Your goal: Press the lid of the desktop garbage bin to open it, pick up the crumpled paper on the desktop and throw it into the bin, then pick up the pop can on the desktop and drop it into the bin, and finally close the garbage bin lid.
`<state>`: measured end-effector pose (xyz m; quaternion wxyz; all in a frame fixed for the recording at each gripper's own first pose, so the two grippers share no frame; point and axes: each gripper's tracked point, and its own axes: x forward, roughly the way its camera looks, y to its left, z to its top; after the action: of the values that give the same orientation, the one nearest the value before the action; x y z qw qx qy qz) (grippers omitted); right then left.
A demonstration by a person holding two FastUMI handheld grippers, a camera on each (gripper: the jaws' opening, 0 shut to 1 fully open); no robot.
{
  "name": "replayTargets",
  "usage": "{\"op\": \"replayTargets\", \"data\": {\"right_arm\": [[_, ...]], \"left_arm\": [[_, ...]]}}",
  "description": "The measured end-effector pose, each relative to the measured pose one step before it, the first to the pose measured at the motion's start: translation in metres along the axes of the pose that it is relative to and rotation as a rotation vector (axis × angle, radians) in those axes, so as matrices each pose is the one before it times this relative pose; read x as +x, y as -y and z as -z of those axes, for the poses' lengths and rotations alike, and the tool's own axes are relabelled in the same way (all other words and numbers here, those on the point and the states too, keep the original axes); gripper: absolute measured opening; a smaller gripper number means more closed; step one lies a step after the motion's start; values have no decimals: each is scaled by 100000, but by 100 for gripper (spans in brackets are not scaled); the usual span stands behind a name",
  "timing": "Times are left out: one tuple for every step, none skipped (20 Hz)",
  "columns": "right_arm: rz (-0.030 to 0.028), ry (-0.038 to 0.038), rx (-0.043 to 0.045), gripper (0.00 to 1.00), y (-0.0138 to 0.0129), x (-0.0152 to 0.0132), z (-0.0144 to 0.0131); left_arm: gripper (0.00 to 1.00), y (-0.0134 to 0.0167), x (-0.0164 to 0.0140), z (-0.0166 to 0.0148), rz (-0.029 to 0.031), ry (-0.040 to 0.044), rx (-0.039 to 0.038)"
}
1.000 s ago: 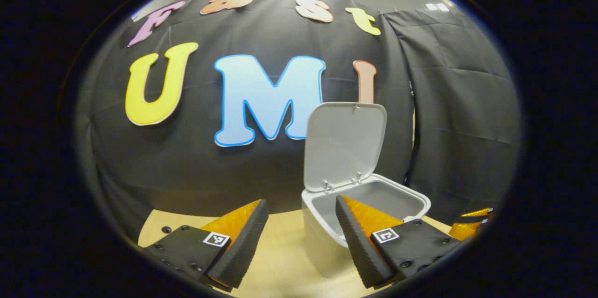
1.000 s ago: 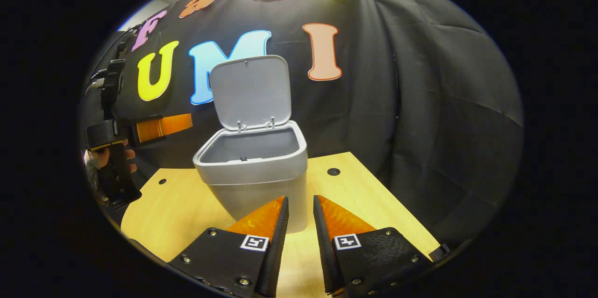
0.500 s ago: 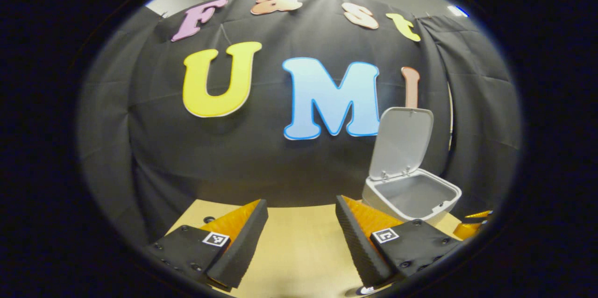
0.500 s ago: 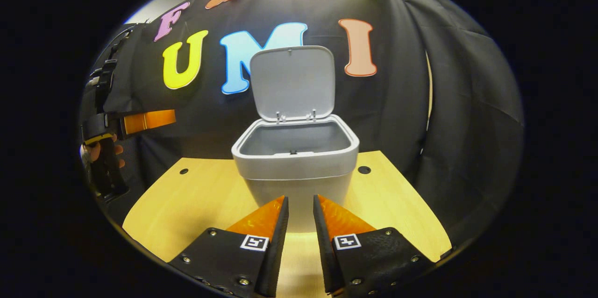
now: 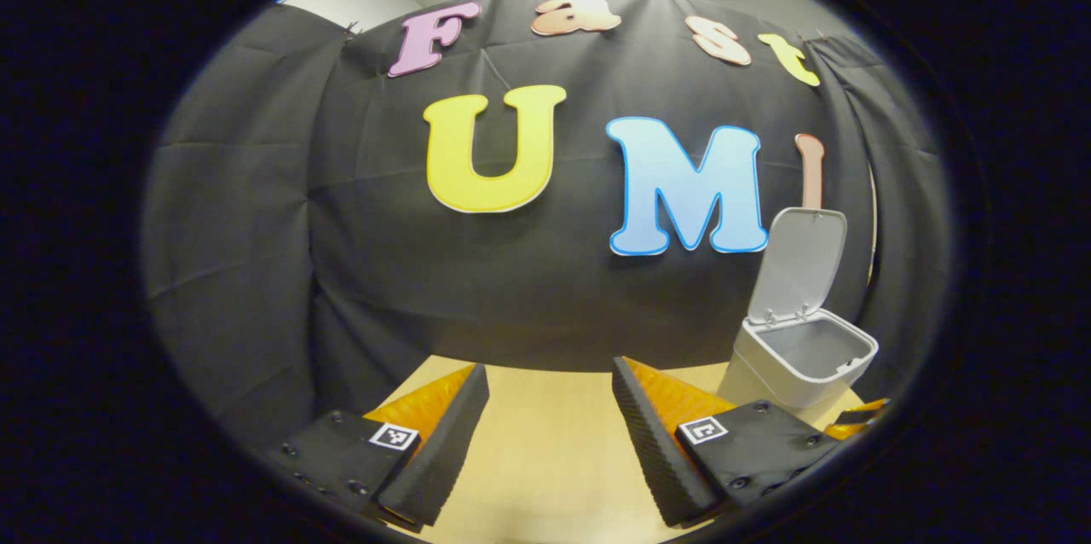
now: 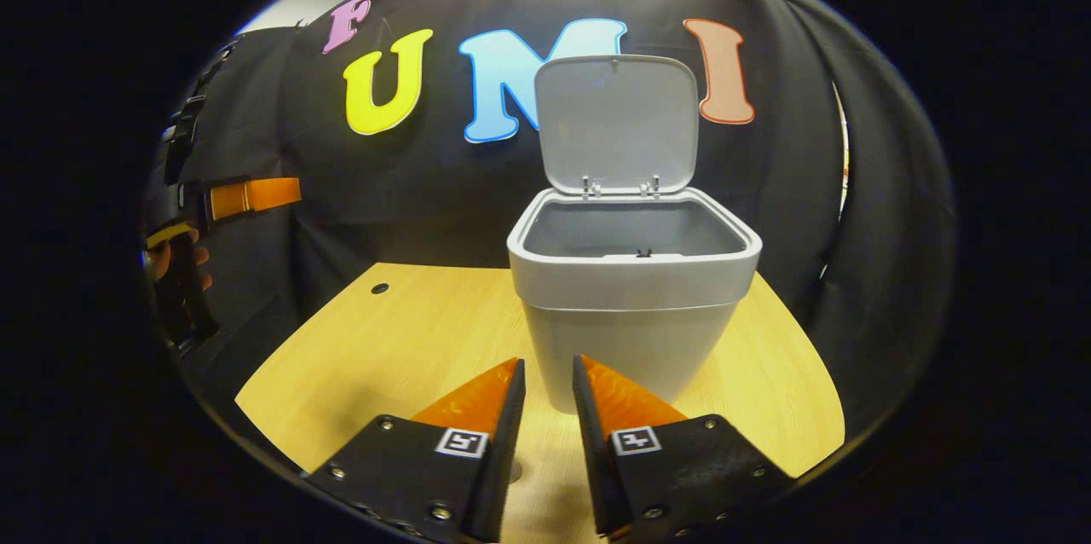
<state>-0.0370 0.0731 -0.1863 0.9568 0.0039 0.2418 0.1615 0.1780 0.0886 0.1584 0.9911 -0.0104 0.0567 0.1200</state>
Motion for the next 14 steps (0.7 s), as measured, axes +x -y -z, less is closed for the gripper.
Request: {"op": "replayTargets", "data": {"right_arm": [[-915, -1096, -433, 61, -383, 198, 246], [-1173, -409, -471, 66, -394, -20, -36], [-934, -364, -451, 66, -304, 187, 40], [-1030, -581, -384, 66, -438, 262, 170], [-1181, -616, -352, 66, -293, 143, 99], [-1577, -1017, -321, 66, -479, 230, 289], [-1168, -930, -595, 82, -372, 137, 184], [-249, -988, -1002, 88, -163, 81, 234], [-781, -1023, -897, 96, -314, 244, 305], [-1162, -1094, -752, 96, -363, 160, 347], [-924, -1124, -592, 96, -299, 188, 310], [-1153, -1140, -474, 96, -434, 64, 295], [-808, -1003, -571, 98, -344, 39, 287], [-525, -620, -559, 98, -263, 150, 263]], "left_arm": [[97, -584, -396, -8, -1340, -45, -473], [97, -593, -218, -68, -1163, 130, -262], [98, -562, -263, -104, -1307, 375, -185], [98, -497, -233, -32, -1127, 227, -82], [98, -518, -229, -109, -1244, 227, -38], [98, -547, -262, -137, -1240, 281, 34], [98, -536, -232, -39, -1172, 76, -28], [97, -408, -257, 25, -858, 100, -199], [97, -403, -237, -107, -799, -1, -332], [97, -359, -282, -22, -778, -52, -318], [97, -384, -347, 68, -736, 91, -318], [97, -343, -310, -54, -990, 94, -259], [97, -609, -335, -70, -1117, 96, -262], [98, -393, -313, -27, -872, 86, -537]]}}
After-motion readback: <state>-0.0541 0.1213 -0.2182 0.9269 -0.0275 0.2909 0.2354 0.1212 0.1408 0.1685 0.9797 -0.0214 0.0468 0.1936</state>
